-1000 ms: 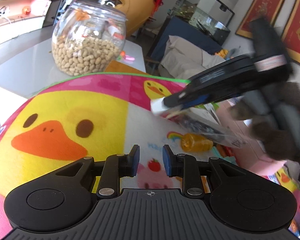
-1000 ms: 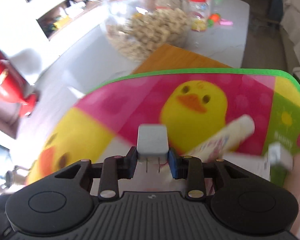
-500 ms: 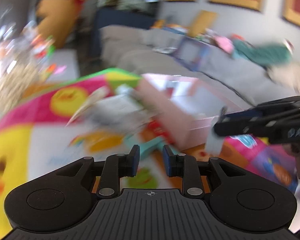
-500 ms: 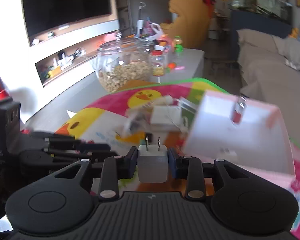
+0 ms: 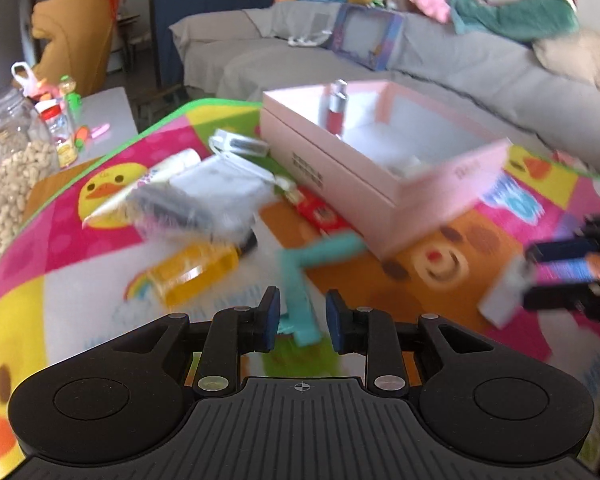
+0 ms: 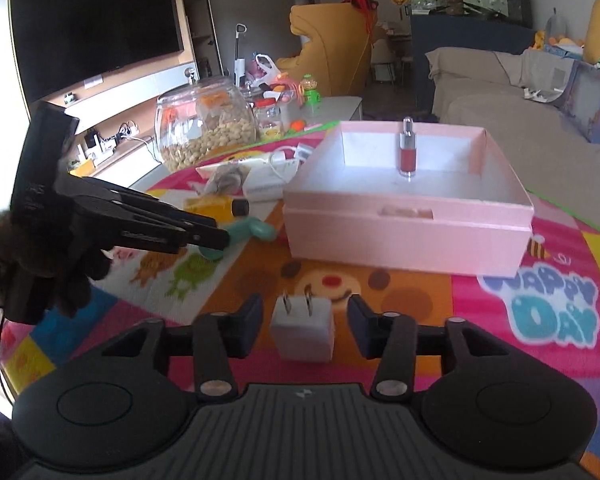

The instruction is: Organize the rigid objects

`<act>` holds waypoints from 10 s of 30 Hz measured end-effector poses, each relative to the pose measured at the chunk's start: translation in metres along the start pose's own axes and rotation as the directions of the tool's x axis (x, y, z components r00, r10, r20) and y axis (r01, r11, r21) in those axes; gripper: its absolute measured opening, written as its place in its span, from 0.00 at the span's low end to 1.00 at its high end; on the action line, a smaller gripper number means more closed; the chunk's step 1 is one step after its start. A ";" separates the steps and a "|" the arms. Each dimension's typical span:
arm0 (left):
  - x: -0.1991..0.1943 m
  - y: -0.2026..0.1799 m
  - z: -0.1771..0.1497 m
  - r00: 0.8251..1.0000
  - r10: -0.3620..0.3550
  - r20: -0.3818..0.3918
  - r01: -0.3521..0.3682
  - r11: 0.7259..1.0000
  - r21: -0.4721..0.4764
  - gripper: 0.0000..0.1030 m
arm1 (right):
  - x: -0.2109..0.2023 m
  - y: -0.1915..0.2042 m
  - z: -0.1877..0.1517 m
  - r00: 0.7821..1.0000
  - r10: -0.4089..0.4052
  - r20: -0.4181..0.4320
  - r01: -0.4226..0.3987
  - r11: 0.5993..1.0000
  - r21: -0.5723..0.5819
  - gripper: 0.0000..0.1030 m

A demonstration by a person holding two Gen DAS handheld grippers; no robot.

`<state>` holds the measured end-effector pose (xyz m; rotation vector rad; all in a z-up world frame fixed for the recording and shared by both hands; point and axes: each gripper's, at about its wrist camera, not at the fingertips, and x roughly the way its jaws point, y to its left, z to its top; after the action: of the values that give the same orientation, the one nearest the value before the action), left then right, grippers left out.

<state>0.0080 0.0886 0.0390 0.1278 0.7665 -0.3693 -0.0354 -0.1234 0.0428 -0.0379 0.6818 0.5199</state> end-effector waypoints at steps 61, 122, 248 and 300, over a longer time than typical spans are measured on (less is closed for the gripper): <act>-0.081 -0.011 -0.061 0.992 0.108 0.064 -0.111 0.993 0.032 0.16 | 0.020 0.029 -0.019 0.988 -0.154 -0.019 0.148 0.972 -0.181 0.78; -0.049 -0.029 -0.035 0.981 -0.146 -0.126 0.174 0.951 0.257 0.51 | 0.020 0.017 -0.022 0.990 -0.129 -0.055 0.124 0.989 -0.086 0.84; 0.001 0.069 0.051 0.969 0.240 0.055 -0.173 0.823 -0.540 0.39 | 0.033 0.007 0.004 0.974 -0.227 -0.011 0.224 0.969 -0.106 0.60; -0.036 0.040 -0.071 0.977 0.183 0.112 -0.122 0.904 -0.410 0.25 | -0.014 0.060 0.005 0.943 0.275 -0.190 -0.310 0.931 -0.191 0.75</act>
<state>-0.0469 0.1527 0.0126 -0.2246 0.6652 -0.0643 -0.0694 -0.0762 0.0630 -0.1881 0.7904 0.8871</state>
